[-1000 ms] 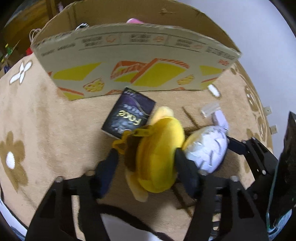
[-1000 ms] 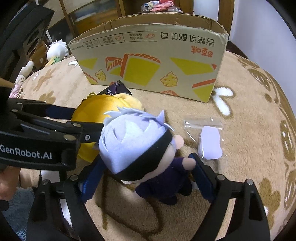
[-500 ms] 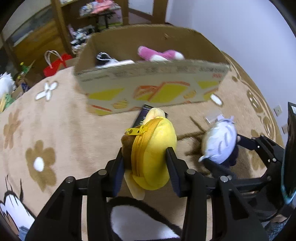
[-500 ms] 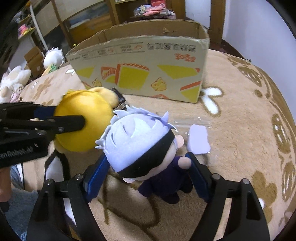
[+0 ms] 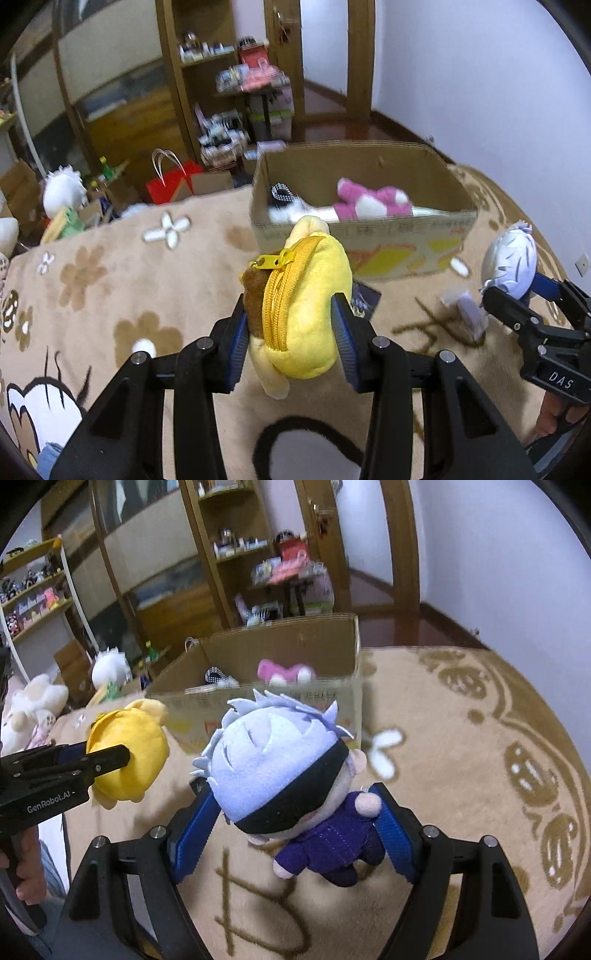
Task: Organize soft objects
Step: 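Grasp and lift the yellow pouch with the left tool while the right tool lifts the white-haired doll, then carry the pouch over the box with the left tool while the right tool carries the doll there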
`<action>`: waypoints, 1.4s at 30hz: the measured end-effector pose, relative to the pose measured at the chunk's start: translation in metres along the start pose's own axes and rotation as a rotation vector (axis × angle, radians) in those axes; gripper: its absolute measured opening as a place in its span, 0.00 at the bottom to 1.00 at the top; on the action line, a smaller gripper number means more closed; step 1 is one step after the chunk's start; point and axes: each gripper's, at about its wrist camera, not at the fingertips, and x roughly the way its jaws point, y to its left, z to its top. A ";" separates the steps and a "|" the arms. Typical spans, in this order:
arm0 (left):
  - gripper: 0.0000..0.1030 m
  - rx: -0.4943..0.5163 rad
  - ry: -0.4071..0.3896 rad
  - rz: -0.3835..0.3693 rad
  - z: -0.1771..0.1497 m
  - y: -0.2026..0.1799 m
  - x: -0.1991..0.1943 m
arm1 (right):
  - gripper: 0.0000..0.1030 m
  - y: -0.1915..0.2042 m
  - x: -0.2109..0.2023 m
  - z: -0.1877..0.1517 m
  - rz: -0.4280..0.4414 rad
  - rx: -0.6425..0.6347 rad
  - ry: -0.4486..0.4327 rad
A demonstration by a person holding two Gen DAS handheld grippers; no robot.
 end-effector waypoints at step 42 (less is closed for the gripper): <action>0.40 0.055 -0.284 0.071 0.070 -0.007 0.029 | 0.82 0.019 0.006 0.084 -0.183 -0.158 -0.253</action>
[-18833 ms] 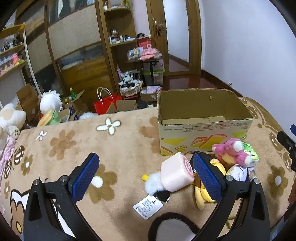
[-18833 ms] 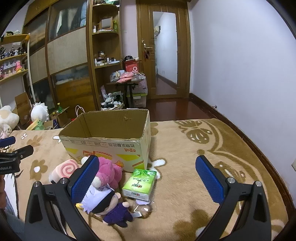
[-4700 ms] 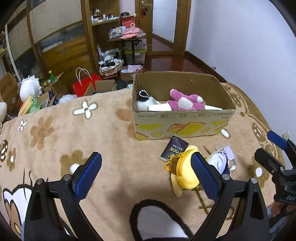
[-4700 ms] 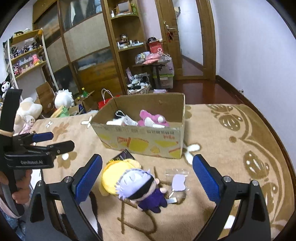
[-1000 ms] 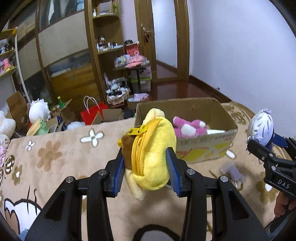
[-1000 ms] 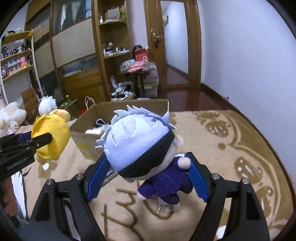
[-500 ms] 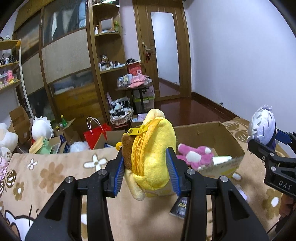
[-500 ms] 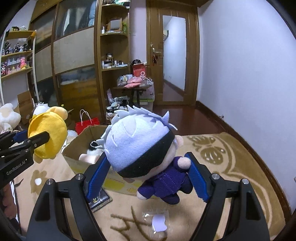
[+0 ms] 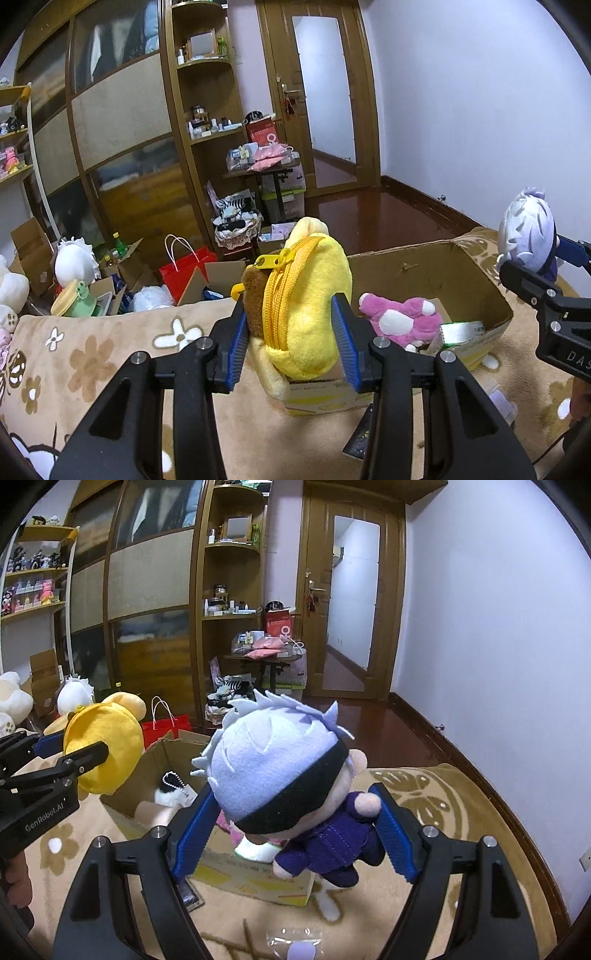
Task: Organize soft objects
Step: 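Carry the pouch over the box with the left tool while the right tool carries the doll there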
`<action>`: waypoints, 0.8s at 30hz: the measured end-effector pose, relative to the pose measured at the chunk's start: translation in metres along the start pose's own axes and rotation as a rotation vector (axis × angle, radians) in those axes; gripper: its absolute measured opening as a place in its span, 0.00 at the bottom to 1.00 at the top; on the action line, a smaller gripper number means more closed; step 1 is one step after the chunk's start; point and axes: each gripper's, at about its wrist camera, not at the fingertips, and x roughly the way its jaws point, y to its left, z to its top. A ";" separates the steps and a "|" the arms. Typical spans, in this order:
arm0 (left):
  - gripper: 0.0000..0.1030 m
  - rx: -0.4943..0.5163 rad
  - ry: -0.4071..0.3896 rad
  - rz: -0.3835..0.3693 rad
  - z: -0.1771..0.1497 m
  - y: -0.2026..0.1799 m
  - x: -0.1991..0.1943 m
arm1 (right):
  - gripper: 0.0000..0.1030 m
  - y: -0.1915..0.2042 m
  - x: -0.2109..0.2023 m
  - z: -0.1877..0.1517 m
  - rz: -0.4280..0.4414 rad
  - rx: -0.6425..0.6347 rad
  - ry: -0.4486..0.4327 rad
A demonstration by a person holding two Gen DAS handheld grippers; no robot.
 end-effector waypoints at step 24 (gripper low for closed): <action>0.54 0.025 0.100 -0.038 -0.006 -0.013 0.051 | 0.83 -0.006 0.044 -0.008 0.074 0.043 0.028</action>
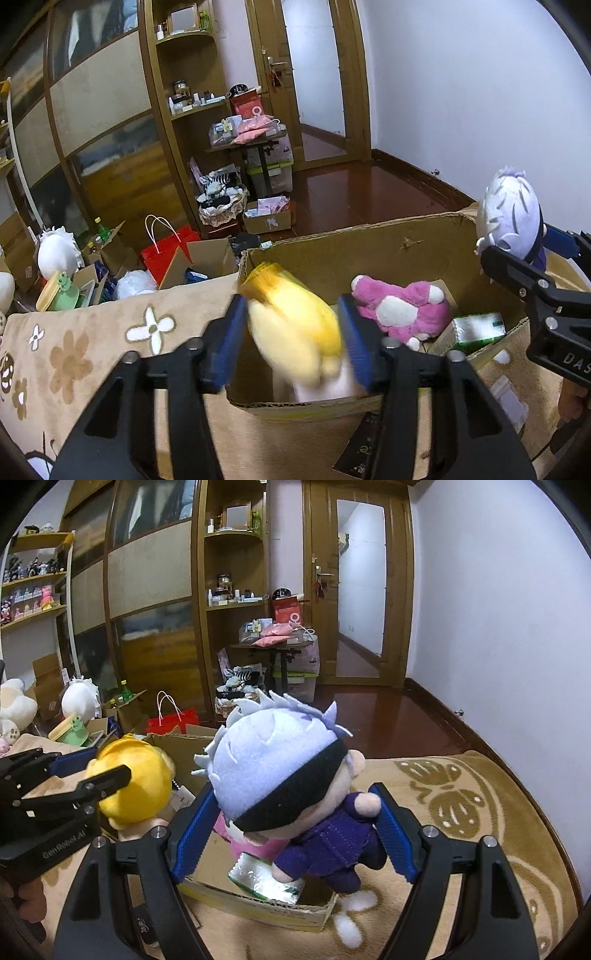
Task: Organize soft objects
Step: 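Carry the pouch over the box with the left tool while the right tool carries the doll there, then open both tools to drop the pouch and doll into the box, then withdraw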
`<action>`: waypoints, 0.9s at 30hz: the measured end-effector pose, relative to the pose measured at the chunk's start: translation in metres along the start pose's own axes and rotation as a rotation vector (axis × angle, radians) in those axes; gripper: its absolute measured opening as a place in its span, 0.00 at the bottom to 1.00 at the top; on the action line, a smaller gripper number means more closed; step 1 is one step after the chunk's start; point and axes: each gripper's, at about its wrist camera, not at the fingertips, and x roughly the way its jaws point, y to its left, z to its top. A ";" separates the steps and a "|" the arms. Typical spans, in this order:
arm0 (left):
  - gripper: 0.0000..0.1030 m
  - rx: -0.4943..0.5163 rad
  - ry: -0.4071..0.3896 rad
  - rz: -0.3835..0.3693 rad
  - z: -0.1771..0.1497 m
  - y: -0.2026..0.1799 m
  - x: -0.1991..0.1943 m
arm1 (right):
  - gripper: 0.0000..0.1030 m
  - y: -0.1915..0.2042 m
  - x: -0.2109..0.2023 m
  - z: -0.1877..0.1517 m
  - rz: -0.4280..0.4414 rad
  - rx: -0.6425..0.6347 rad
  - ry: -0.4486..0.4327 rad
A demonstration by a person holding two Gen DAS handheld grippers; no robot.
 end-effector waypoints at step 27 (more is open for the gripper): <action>0.95 -0.056 0.095 0.026 -0.023 0.017 -0.024 | 1.00 0.000 -0.010 -0.005 0.111 0.084 0.068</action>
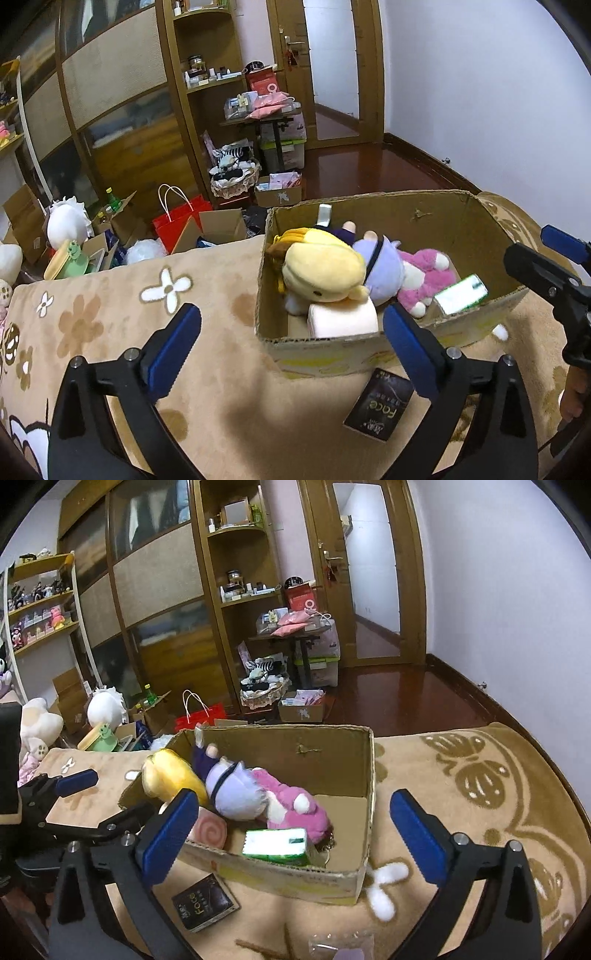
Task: Organize soft objects
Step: 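Open both tools to drop the pouch and doll into the box, then withdraw, then approach the black Face tissue pack with the left tool while the right tool approaches the clear sponge bag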
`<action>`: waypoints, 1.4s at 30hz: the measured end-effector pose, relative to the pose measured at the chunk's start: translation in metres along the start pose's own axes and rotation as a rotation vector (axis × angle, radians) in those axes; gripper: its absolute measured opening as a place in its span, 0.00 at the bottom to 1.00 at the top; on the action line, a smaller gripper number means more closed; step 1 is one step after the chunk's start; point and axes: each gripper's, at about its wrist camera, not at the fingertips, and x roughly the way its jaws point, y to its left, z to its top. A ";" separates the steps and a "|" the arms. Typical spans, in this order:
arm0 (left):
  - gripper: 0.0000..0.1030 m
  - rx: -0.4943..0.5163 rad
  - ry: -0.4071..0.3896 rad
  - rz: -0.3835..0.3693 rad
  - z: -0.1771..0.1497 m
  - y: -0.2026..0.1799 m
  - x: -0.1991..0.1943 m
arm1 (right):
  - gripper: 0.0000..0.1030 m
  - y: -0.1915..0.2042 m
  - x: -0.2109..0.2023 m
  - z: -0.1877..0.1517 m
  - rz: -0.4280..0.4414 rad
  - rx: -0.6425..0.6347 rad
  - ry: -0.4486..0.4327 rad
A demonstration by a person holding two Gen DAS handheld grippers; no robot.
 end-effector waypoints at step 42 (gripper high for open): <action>0.95 0.103 0.151 -0.057 -0.031 -0.027 -0.029 | 1.00 -0.014 -0.047 -0.046 -0.111 0.078 0.118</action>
